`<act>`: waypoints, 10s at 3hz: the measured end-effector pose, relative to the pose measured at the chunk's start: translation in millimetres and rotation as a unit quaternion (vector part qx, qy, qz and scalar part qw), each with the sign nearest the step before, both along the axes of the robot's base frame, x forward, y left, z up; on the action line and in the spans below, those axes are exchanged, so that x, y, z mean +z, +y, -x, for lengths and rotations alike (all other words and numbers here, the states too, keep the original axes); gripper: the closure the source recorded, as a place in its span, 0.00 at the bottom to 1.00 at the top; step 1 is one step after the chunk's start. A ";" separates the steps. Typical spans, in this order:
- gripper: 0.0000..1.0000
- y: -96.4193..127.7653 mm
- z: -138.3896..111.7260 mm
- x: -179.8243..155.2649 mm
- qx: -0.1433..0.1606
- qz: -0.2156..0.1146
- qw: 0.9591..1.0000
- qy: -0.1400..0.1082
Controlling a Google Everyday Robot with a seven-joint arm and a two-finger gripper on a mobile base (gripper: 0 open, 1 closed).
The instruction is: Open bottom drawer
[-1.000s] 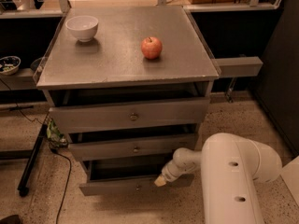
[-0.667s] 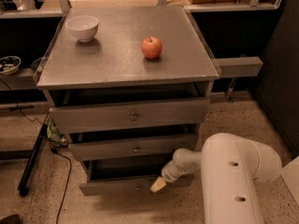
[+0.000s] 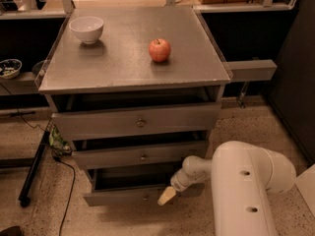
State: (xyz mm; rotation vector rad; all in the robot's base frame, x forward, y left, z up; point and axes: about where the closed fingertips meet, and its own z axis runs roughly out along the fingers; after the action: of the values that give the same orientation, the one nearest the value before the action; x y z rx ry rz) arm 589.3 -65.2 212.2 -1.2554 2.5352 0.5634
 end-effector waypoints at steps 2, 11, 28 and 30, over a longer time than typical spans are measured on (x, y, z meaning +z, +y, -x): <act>0.00 14.1 -43.0 -35.9 0.021 -0.024 0.999 0.025; 1.00 3.3 -10.2 -37.1 0.003 -0.048 0.998 0.047; 0.00 22.5 24.7 -6.6 0.054 -0.112 0.991 0.043; 0.00 14.6 25.2 -25.5 0.040 -0.107 0.989 0.091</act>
Offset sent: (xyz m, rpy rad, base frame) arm 0.0591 0.0101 -0.0356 0.0593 0.0383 0.0157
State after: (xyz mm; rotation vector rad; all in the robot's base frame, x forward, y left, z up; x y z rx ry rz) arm 564.1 -50.5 186.8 -1.2828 2.4919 0.9816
